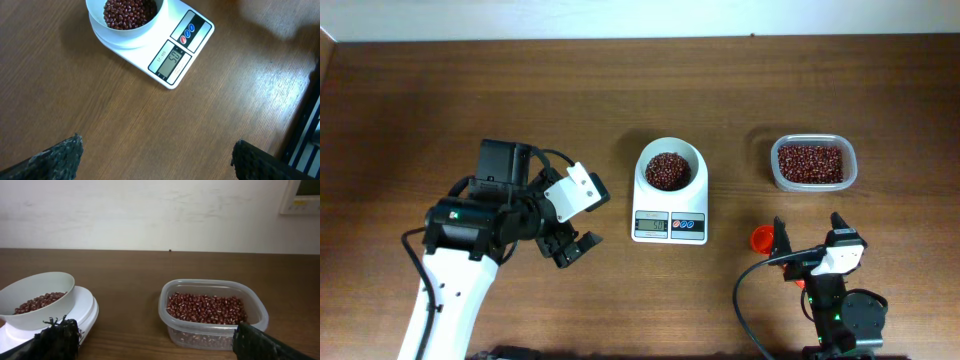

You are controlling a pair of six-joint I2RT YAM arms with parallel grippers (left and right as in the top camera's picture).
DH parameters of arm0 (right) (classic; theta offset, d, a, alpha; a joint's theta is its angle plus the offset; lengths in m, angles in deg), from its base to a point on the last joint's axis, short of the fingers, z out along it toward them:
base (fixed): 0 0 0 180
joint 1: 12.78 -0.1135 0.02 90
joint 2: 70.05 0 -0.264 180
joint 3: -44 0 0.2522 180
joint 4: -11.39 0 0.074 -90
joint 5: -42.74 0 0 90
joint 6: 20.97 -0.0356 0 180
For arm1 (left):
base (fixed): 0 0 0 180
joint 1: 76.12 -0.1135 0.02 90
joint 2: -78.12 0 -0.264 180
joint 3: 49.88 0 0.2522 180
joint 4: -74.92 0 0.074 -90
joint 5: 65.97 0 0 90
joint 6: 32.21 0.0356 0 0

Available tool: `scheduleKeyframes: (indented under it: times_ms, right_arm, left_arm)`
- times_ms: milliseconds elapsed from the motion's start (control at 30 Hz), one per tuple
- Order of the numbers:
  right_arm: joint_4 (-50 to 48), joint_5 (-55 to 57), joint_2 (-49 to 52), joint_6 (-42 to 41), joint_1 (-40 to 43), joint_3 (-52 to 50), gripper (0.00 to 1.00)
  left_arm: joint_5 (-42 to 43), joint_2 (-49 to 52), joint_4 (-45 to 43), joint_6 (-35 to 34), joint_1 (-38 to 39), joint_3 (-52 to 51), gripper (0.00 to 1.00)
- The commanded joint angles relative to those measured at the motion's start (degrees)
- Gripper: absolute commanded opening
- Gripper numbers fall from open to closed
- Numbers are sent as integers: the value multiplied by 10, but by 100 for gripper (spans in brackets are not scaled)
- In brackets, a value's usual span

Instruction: Scoop and weigh 50g on scale

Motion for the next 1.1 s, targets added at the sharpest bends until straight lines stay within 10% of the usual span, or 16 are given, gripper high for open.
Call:
scheduleKeyframes:
  times_ms: [0,1067]
  right_arm:
    - [3,23,-6,-5,2,-4,99]
    - [3,-3,-6,6,42,-4,99]
  left_arm:
    - [2,-2,-1,-5,2,0,99]
    - [2,-1,-1,-5,2,0,99]
